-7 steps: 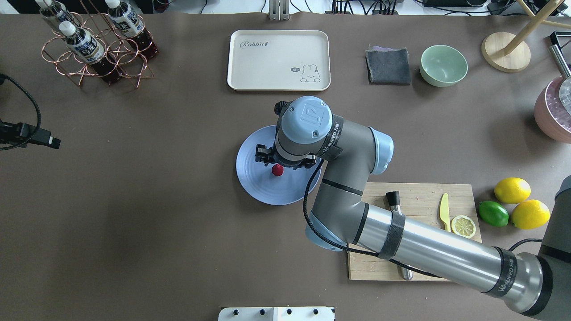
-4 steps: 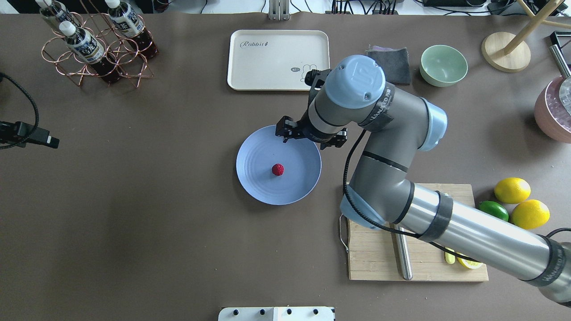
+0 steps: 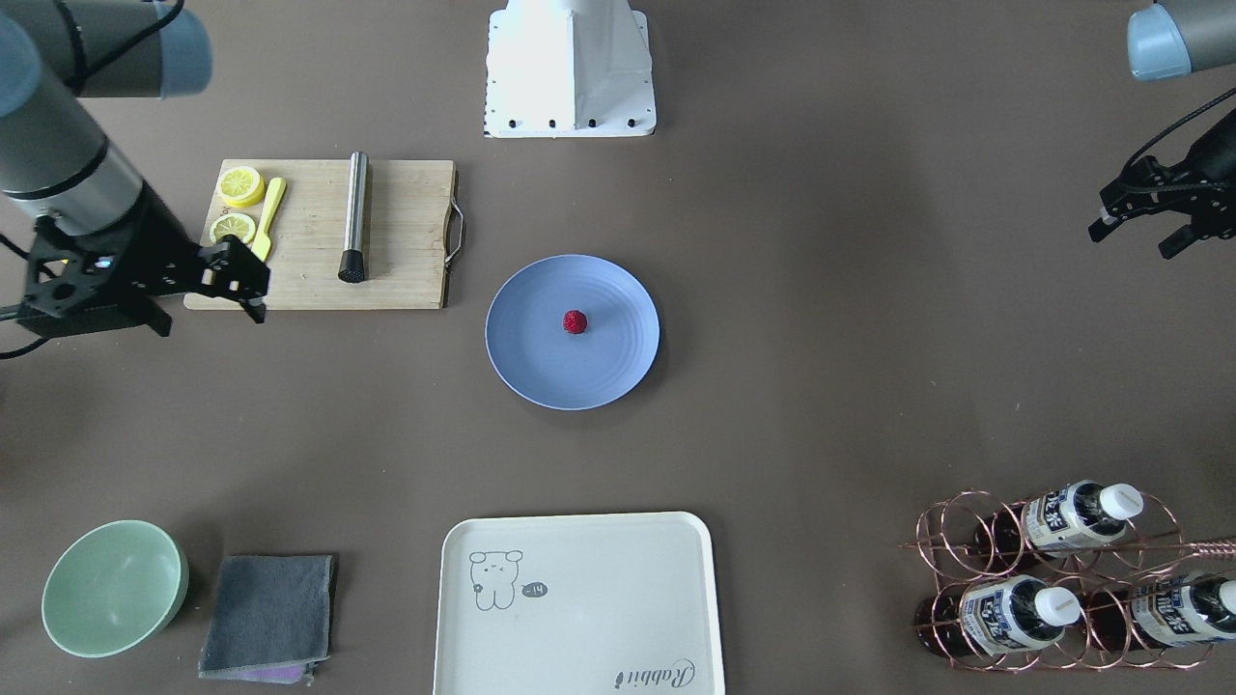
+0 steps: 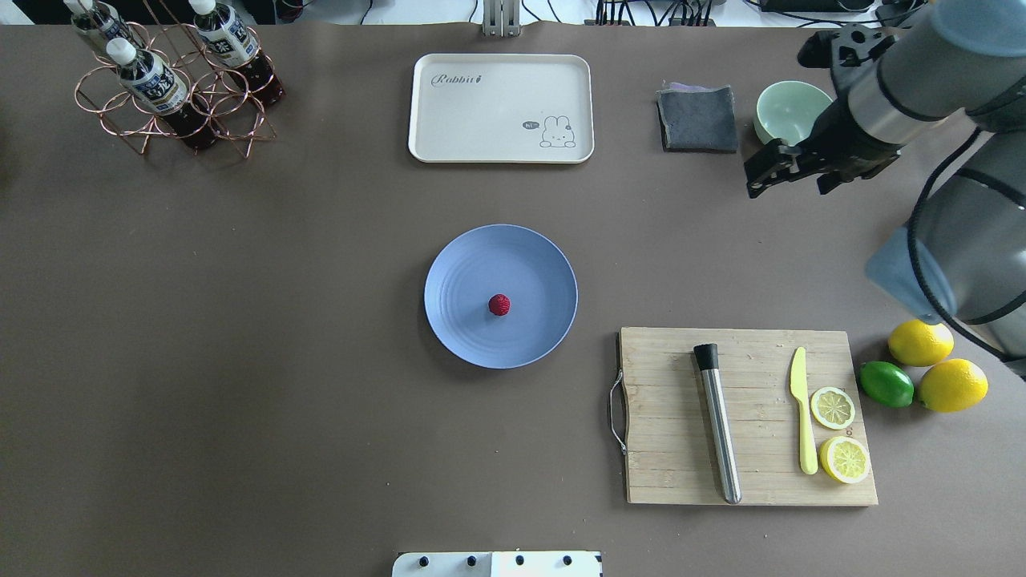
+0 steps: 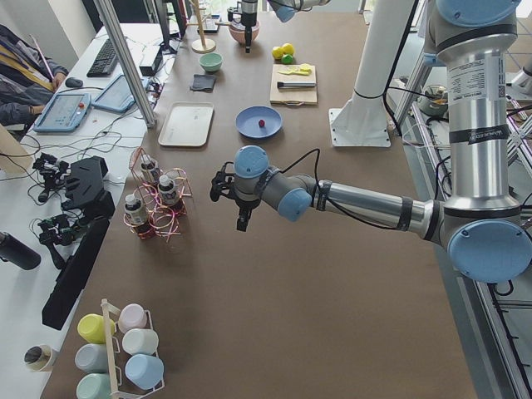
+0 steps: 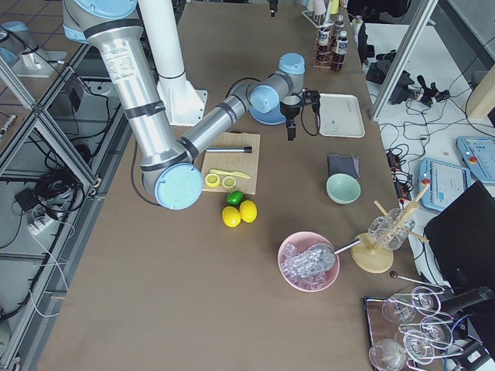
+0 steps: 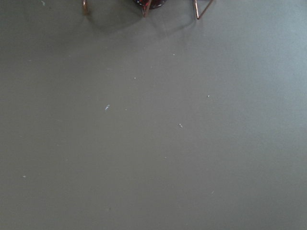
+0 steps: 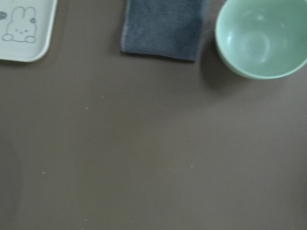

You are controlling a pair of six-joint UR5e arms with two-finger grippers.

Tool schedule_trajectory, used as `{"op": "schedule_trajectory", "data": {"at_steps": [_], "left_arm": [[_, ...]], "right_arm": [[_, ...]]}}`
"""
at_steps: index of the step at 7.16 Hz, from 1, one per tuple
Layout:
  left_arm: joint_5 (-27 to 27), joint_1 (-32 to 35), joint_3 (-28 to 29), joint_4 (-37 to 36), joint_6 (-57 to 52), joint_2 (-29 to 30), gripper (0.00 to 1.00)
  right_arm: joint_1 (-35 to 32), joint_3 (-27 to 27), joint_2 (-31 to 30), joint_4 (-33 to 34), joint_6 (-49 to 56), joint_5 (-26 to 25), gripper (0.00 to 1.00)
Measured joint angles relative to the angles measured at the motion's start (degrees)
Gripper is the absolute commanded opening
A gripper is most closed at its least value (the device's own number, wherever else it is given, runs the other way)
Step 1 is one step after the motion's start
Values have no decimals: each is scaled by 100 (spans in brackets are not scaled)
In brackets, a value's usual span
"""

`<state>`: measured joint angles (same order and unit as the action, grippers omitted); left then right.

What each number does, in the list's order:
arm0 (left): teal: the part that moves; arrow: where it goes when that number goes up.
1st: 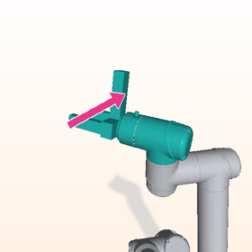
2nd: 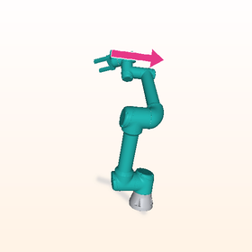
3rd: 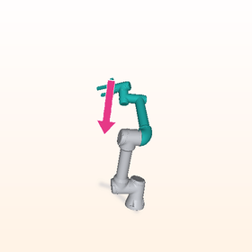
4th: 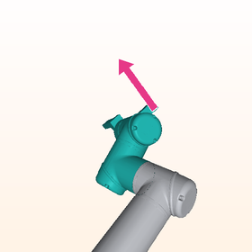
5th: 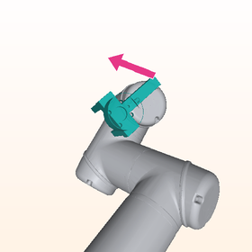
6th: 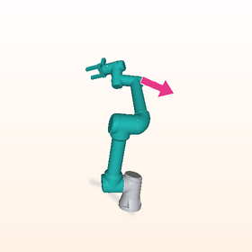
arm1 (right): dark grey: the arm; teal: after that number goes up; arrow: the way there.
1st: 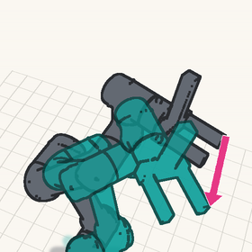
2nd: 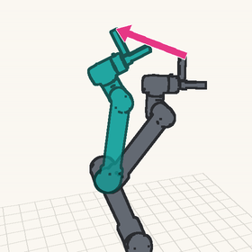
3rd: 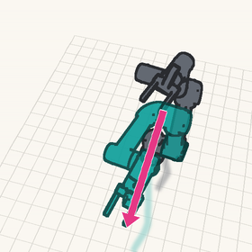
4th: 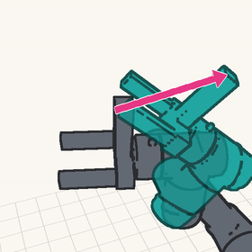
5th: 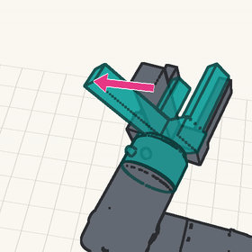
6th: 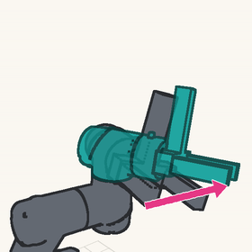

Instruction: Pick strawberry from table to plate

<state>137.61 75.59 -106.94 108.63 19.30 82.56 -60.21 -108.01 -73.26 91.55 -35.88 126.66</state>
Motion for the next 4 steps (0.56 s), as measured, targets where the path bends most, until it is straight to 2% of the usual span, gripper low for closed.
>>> {"op": "schedule_trajectory", "data": {"at_steps": [2,4], "left_arm": [[8,843,-57,-1551,-1676,226,97],[-24,1178,-81,-2525,-2334,523,97]], "right_arm": [[-1434,592,-888,54,2477,749,100],[-2532,1128,-1417,293,4394,903,100]]}}
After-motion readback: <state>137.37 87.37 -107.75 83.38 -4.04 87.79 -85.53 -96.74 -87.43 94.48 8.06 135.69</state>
